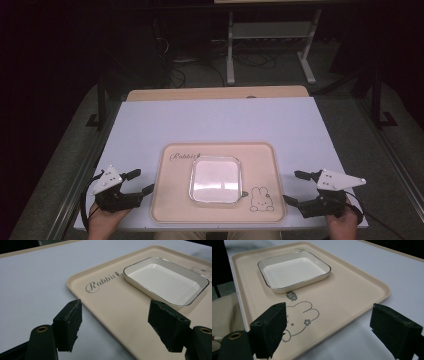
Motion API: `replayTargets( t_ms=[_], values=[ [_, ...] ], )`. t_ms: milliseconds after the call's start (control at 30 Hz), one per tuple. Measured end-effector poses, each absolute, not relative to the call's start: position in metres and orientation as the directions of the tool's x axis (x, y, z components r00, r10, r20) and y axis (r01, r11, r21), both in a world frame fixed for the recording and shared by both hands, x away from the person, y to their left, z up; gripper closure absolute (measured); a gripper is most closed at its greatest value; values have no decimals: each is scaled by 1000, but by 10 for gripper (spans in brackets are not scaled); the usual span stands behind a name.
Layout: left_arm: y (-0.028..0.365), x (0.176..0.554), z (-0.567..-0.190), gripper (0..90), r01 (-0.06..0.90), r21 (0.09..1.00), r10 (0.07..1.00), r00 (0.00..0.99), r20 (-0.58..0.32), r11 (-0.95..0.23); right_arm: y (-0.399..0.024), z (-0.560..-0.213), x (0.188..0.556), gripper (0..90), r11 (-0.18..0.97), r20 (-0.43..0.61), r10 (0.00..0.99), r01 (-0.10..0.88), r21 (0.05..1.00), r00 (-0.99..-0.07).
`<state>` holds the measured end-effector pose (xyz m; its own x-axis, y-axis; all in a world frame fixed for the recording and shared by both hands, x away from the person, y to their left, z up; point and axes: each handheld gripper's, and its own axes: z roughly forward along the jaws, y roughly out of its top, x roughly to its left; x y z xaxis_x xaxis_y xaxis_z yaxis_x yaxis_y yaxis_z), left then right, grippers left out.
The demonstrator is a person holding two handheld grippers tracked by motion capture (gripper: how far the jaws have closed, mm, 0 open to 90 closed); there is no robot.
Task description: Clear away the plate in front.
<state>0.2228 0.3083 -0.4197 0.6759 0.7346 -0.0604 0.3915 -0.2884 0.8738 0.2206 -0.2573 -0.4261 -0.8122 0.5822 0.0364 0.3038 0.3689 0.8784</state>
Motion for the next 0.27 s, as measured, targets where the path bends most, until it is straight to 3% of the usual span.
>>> replayTargets(
  t_ms=[267],
  values=[
    [306, 224, -422, 277, 400, 869, 729, 681, -68, -293, -257, -425, 220, 131, 372, 33, 578, 299, 879, -815]
  ],
)
